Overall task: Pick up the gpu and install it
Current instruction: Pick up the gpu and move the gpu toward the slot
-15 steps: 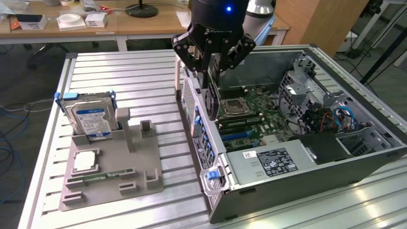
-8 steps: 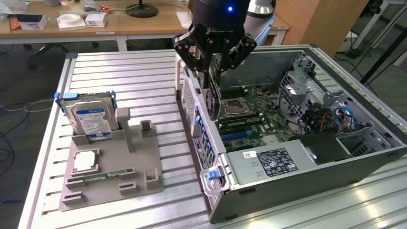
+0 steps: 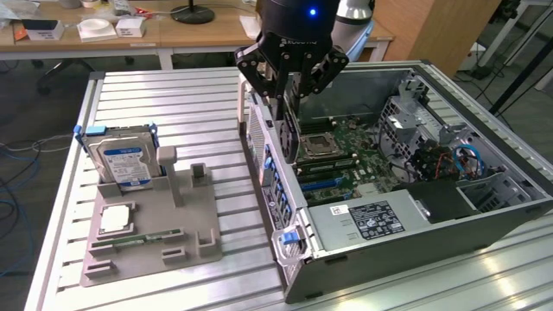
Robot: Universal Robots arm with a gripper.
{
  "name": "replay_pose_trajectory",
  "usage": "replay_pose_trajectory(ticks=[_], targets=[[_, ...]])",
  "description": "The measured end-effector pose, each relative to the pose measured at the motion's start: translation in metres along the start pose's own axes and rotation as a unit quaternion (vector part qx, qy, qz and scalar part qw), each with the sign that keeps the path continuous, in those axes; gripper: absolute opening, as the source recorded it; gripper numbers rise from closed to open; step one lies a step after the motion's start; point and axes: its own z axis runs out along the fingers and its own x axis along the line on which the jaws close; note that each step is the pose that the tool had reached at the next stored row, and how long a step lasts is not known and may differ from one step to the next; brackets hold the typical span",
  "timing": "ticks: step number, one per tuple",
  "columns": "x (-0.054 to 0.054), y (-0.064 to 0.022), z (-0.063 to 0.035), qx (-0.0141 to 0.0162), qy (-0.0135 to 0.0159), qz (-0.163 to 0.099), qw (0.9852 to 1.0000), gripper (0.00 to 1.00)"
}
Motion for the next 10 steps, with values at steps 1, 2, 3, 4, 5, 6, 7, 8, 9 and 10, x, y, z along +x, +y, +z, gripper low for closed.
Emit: replay_pose_trajectory(ticks=[1, 2, 3, 4, 5, 6, 7, 8, 9, 10], targets=[[0.000, 0.0000, 0.0000, -0.0001, 0.0000, 0.000, 1.0000, 0.26], [-0.001, 0.0001, 0.0001, -0.0001, 0.0000, 0.000, 1.0000, 0.26], [-0.002, 0.0002, 0.0002, -0.0001, 0.0000, 0.000, 1.0000, 0.26], [-0.004, 0.0004, 0.0002, -0.0001, 0.0000, 0.000, 1.0000, 0.26], [-0.006, 0.0005, 0.0002, 0.0000, 0.0000, 0.000, 1.0000, 0.26], [-0.008, 0.0006, 0.0003, 0.0000, 0.0000, 0.000, 1.0000, 0.26], [-0.009, 0.0007, 0.0003, -0.0001, 0.0000, 0.000, 1.0000, 0.26], [-0.010, 0.0008, 0.0004, 0.0000, 0.0000, 0.000, 1.0000, 0.26], [-0.011, 0.0008, 0.0004, 0.0000, 0.0000, 0.000, 1.0000, 0.26], [-0.012, 0.0009, 0.0005, -0.0001, 0.0000, 0.000, 1.0000, 0.26]])
